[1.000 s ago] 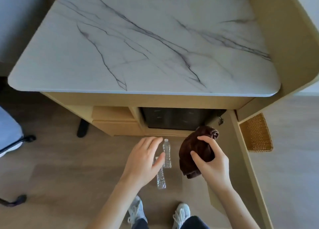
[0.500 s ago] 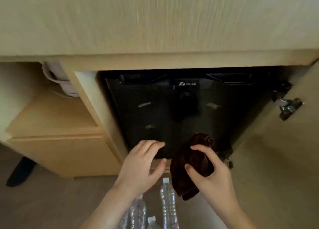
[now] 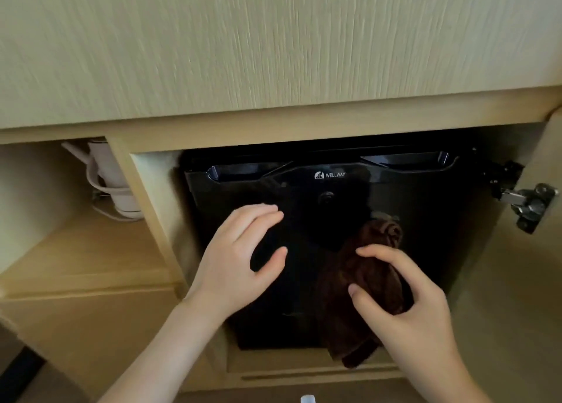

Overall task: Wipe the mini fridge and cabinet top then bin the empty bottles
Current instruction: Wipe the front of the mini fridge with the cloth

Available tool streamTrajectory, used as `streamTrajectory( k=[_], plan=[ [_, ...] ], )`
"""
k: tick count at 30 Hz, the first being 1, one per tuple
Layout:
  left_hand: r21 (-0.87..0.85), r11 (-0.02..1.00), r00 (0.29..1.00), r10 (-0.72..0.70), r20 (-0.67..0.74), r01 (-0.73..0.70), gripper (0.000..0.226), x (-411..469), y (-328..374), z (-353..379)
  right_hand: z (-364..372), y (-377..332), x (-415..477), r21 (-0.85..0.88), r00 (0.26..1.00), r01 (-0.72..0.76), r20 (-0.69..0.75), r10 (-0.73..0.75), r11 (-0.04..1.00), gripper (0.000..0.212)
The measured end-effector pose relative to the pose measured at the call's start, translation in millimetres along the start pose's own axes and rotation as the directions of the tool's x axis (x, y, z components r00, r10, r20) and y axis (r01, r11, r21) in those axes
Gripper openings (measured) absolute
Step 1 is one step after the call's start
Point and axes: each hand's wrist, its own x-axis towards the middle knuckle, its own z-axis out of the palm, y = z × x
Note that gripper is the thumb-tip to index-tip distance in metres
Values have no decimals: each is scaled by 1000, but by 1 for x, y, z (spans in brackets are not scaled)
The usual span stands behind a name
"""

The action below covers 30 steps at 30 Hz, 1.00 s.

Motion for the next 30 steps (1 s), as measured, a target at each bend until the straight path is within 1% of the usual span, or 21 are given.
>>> streamTrajectory(
  k=[3, 4, 6, 8, 11, 13, 15, 16, 18, 21, 23, 24, 26, 28, 30],
  plan=[
    [97, 992, 989, 87, -116, -75, 45, 23, -12, -9, 3, -13, 25, 5, 992, 127, -14, -127, 992, 40],
    [124, 987, 982, 120, -144, -103, 45, 30, -15, -11, 6, -14, 33, 2, 984, 178, -18, -178, 984, 37],
    [173, 977, 971, 156, -179, -125, 47, 40, -24, -16, 15, -12, 48, -9, 959, 282, -27, -282, 959, 36],
    [215, 973, 970, 133, -204, -89, 50, 44, -33, -20, 29, -3, 59, -61, 925, 376, -33, -378, 925, 38],
    [244, 970, 969, 66, -238, -6, 53, 41, -46, -19, 51, 11, 70, -239, 865, 473, -58, -499, 848, 36],
    [248, 968, 967, 40, -252, 24, 52, 36, -49, -14, 62, 21, 74, -354, 815, 511, -91, -573, 783, 37],
    [229, 973, 959, 47, -281, 20, 52, 29, -54, -8, 70, 28, 78, -430, 775, 514, -138, -616, 742, 40],
    [214, 977, 951, 54, -304, 13, 53, 27, -58, -5, 74, 30, 79, -463, 769, 495, -160, -619, 735, 44],
    [194, 981, 927, 47, -373, 29, 55, 23, -64, -2, 79, 35, 78, -514, 766, 436, -219, -604, 739, 57],
    [176, 983, 891, 37, -452, 48, 55, 15, -67, 4, 85, 41, 76, -582, 730, 311, -359, -581, 751, 77],
    [172, 984, 886, 45, -462, 39, 53, 9, -67, 8, 88, 42, 77, -630, 714, 244, -398, -576, 737, 79],
    [180, 983, 890, 52, -454, 34, 53, 6, -67, 9, 89, 43, 77, -643, 710, 233, -400, -580, 729, 78],
    [192, 981, 901, 57, -430, 29, 56, 0, -68, 11, 93, 43, 78, -618, 703, 244, -418, -575, 747, 76],
    [197, 980, 911, 47, -411, 38, 59, -3, -69, 10, 99, 41, 79, -539, 689, 269, -471, -551, 798, 74],
    [239, 970, 927, 56, -370, 37, 61, -3, -69, 8, 109, 38, 80, -469, 668, 303, -516, -536, 829, 71]
  ],
)
